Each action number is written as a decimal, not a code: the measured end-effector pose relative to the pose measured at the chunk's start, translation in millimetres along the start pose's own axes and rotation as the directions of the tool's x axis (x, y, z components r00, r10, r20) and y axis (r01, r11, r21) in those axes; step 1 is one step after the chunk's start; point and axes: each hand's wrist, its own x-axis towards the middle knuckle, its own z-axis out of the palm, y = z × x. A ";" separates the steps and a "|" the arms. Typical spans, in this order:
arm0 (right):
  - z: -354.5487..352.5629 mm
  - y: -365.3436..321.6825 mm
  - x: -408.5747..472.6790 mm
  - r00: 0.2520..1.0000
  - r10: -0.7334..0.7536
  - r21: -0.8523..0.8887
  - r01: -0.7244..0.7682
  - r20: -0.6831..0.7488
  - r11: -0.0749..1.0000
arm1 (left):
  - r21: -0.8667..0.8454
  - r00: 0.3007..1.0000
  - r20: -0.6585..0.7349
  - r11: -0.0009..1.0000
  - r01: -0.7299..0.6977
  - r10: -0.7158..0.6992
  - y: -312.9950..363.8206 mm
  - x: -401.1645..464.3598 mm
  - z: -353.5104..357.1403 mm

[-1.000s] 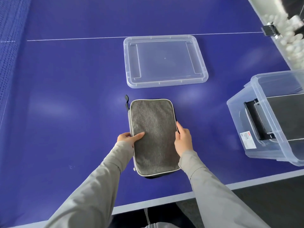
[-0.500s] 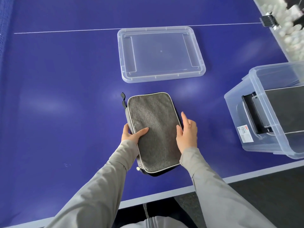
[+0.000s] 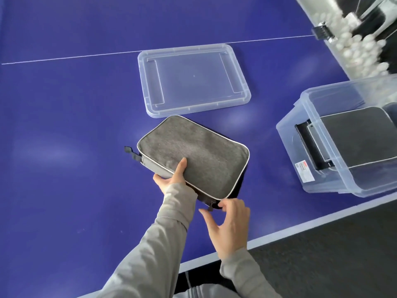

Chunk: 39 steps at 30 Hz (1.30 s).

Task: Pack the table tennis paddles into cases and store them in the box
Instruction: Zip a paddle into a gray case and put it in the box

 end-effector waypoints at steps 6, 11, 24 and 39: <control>-0.7 6.2 9.9 0.991 -0.119 -0.063 0.115 -0.063 0.991 | -0.042 0.999 -0.032 0.999 -0.018 0.017 10.5 -9.6 5.0; -5.9 6.9 10.9 0.971 -0.231 -0.013 0.231 -0.059 0.973 | -0.034 0.998 -0.032 0.998 -0.049 0.048 19.2 -11.1 -1.6; -27.8 23.7 29.7 1.000 -0.014 0.053 0.016 -0.022 0.998 | 0.015 0.999 0.032 0.999 -0.045 0.045 39.5 1.7 -27.0; -37.4 32.9 103.4 0.968 0.161 0.332 -0.220 0.194 0.917 | 0.127 0.934 0.349 0.984 -0.126 0.074 59.7 9.6 -67.7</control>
